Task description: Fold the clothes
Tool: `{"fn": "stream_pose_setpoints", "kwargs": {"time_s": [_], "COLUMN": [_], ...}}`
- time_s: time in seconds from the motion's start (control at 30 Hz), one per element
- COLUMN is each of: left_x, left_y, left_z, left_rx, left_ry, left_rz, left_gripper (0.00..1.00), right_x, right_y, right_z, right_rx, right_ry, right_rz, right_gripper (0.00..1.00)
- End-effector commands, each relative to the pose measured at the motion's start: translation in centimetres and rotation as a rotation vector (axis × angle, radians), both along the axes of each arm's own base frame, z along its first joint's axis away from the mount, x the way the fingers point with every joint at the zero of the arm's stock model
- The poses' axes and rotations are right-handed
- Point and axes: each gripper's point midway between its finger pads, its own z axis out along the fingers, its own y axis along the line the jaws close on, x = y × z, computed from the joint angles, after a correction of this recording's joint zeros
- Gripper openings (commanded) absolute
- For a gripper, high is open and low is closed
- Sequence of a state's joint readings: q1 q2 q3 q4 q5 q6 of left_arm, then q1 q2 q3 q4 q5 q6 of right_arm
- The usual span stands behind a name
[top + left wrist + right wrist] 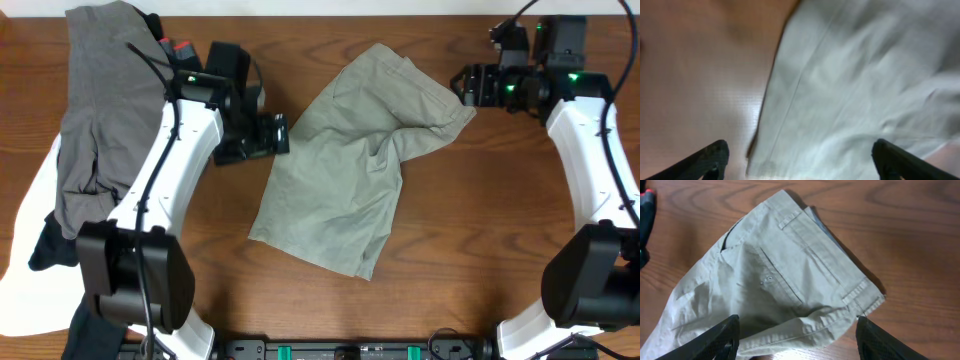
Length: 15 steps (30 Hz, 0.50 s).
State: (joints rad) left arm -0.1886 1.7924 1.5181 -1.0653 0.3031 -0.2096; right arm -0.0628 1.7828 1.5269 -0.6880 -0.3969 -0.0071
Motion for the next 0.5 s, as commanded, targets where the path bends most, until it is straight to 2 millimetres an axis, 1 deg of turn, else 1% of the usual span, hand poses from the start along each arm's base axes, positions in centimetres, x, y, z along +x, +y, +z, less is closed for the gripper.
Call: {"fn": "stream_pose_setpoints", "kwargs": {"time_s": [0.0, 0.13, 0.2, 0.33, 0.47], "left_x": [-2.3, -4.7, -5.6, -6.7, -7.7], "left_y": [-0.8, -0.1, 0.2, 0.4, 0.6], "left_z": [-1.3, -3.9, -5.3, -7.6, -8.7], "left_rx": [-0.057, -0.035, -0.032, -0.029, -0.025], "left_ry": [0.094, 0.177, 0.204, 0.221, 0.246], "left_rz": [-0.056, -0.055, -0.051, -0.049, -0.048], "left_gripper": [0.86, 0.75, 0.71, 0.70, 0.70], "right_x": [0.5, 0.4, 0.4, 0.3, 0.3], "right_y": [0.8, 1.1, 1.1, 1.4, 1.8], "right_z": [0.6, 0.5, 0.5, 0.4, 0.4], "right_rx": [-0.031, -0.036, -0.038, -0.038, -0.044], "right_ry": [-0.019, -0.016, -0.016, -0.012, -0.012], "right_rz": [0.000, 0.004, 0.007, 0.013, 0.020], "right_gripper": [0.72, 0.72, 0.72, 0.70, 0.70]}}
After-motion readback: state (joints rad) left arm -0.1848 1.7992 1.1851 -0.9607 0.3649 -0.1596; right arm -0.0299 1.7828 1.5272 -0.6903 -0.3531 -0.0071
